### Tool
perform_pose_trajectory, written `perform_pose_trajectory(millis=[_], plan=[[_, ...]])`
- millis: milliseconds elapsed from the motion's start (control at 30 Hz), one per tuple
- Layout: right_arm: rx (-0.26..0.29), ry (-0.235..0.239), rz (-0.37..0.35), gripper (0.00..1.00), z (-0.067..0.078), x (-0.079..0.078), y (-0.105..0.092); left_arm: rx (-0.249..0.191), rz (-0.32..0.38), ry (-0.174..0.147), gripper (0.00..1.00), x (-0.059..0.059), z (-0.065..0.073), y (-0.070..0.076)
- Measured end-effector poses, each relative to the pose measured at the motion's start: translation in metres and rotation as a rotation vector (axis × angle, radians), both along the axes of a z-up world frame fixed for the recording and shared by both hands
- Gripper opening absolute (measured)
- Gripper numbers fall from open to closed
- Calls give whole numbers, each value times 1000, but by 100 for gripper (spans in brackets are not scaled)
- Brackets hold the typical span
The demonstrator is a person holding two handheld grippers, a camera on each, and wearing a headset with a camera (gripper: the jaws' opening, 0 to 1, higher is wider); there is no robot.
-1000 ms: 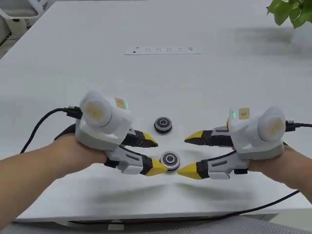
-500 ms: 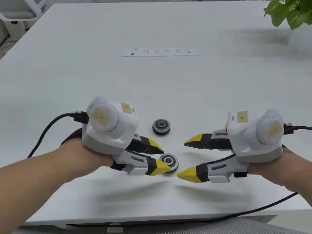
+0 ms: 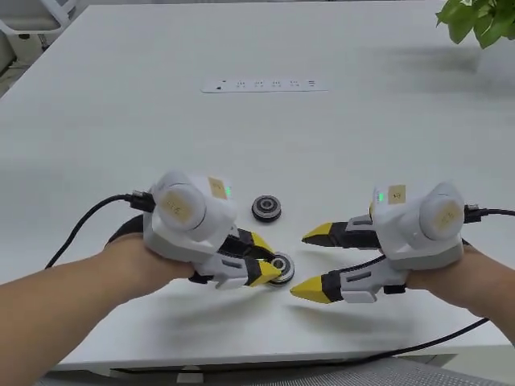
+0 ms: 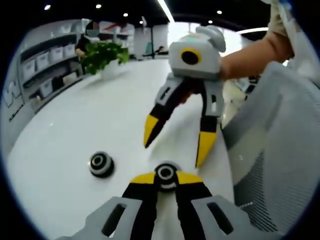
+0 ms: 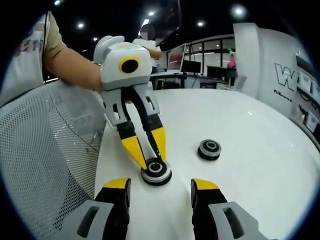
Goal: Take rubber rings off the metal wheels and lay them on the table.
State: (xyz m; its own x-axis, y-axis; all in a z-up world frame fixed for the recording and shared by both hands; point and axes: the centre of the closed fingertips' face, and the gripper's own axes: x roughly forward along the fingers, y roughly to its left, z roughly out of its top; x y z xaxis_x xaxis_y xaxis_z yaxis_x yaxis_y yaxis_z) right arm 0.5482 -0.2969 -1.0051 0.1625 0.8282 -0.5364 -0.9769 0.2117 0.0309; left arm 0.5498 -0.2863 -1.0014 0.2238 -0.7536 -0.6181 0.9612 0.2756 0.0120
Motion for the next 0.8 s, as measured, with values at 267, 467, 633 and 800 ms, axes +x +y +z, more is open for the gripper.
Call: perform_pose_trajectory(millis=[267, 467, 633, 800], plan=[[7, -7, 2, 46, 1, 1, 4, 8, -11, -31, 14, -1, 0, 0], [6, -3, 13, 44, -1, 0, 8, 12, -8, -38, 13, 0, 0, 1], [-3, -3, 21, 40, -5, -3, 11, 13, -7, -40, 13, 0, -1, 1], [-3, -3, 22, 36, -7, -4, 13, 13, -3, -41, 13, 0, -1, 1]])
